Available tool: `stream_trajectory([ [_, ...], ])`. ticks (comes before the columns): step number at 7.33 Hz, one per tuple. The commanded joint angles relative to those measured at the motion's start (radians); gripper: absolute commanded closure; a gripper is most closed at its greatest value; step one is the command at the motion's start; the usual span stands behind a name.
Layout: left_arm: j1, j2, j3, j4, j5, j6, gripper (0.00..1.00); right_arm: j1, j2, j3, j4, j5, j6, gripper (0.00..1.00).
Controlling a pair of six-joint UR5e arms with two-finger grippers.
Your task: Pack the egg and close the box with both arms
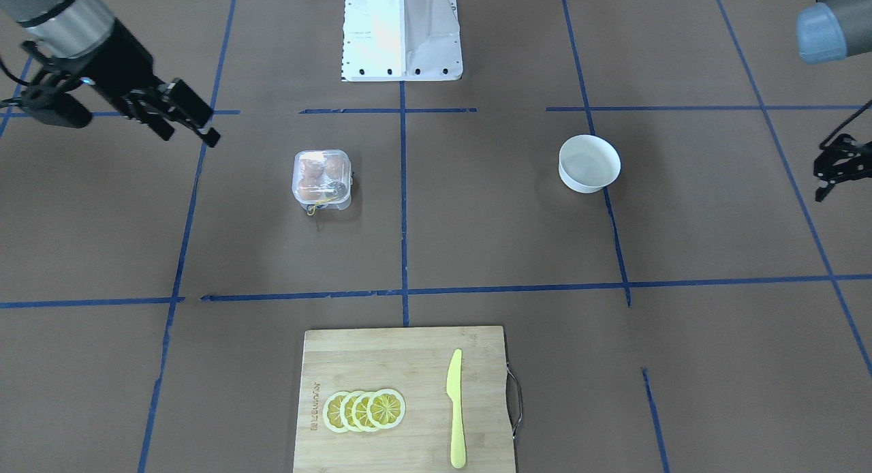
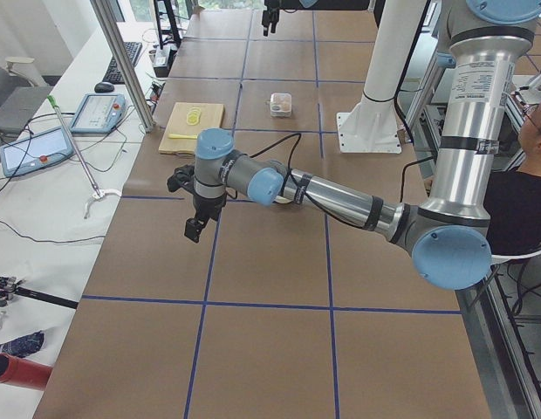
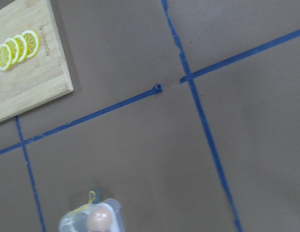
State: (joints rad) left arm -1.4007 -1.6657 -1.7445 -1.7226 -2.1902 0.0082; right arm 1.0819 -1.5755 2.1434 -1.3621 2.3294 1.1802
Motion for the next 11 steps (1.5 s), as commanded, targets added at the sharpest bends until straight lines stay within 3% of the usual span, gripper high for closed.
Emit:
stream_trajectory([
  [1, -0.098, 0.015, 0.062, 0.001, -0.095, 0.001, 0.0, 0.224, -0.246, -0.038, -0.003, 0.06, -0.542, 0.0],
  [4, -0.123, 0.138, -0.028, -0.04, -0.095, -0.007, 0.0, 0.418, -0.325, -0.184, -0.002, 0.064, -0.92, 0.0],
  [6, -0.118, 0.165, -0.023, -0.063, -0.045, -0.002, 0.0, 0.423, -0.325, -0.183, 0.0, 0.065, -0.924, 0.0],
  [8, -0.118, 0.149, 0.056, -0.06, -0.065, -0.011, 0.0, 0.423, -0.327, -0.184, 0.0, 0.065, -0.924, 0.0],
  [11, -0.123, 0.159, 0.048, -0.003, -0.098, -0.01, 0.0, 0.423, -0.327, -0.192, -0.002, 0.065, -0.922, 0.0],
])
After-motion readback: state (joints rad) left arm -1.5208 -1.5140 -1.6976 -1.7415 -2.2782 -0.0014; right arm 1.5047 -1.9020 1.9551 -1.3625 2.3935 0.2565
